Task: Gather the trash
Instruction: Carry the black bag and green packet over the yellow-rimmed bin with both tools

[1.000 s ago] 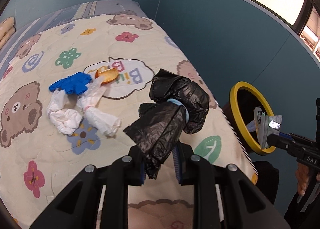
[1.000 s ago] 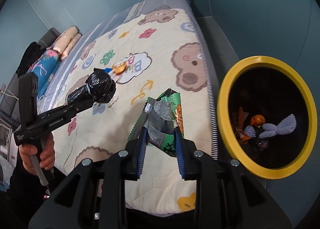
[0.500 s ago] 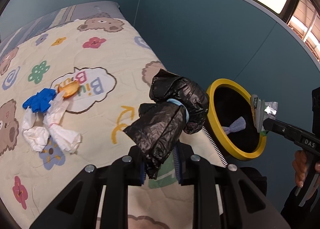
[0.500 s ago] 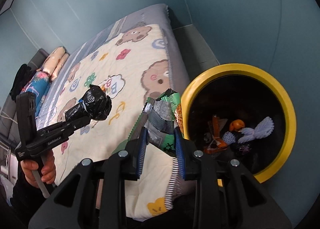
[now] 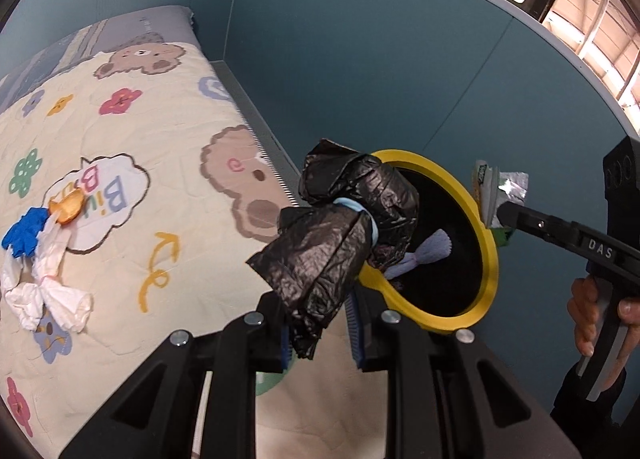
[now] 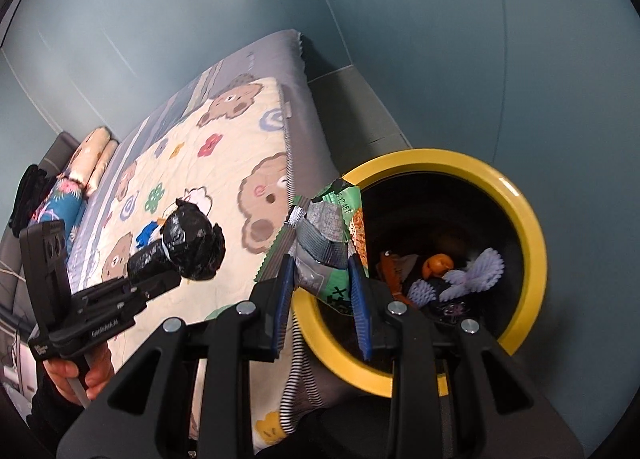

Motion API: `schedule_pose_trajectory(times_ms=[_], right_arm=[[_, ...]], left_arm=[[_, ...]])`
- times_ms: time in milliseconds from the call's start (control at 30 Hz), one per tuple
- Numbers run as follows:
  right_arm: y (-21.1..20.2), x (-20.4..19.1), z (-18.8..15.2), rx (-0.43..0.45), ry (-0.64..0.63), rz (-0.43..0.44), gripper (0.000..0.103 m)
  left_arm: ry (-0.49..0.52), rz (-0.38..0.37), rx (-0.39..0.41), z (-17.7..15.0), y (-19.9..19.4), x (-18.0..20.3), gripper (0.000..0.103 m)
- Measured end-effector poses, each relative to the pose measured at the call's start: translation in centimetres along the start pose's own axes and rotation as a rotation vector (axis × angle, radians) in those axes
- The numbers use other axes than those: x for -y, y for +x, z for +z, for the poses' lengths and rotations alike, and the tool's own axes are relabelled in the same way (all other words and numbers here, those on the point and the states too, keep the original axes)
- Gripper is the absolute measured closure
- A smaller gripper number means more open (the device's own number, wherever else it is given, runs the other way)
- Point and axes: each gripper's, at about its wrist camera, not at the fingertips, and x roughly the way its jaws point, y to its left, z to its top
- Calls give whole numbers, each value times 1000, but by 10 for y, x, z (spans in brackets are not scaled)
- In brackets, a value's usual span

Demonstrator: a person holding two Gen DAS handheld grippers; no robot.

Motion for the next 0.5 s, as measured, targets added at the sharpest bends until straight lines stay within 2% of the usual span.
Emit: schedule_pose_trajectory(times_ms=[500], right_arm=[[-3, 43, 12, 30, 77, -27, 76]], left_arm=[[54, -52, -47, 8, 41, 43, 83]])
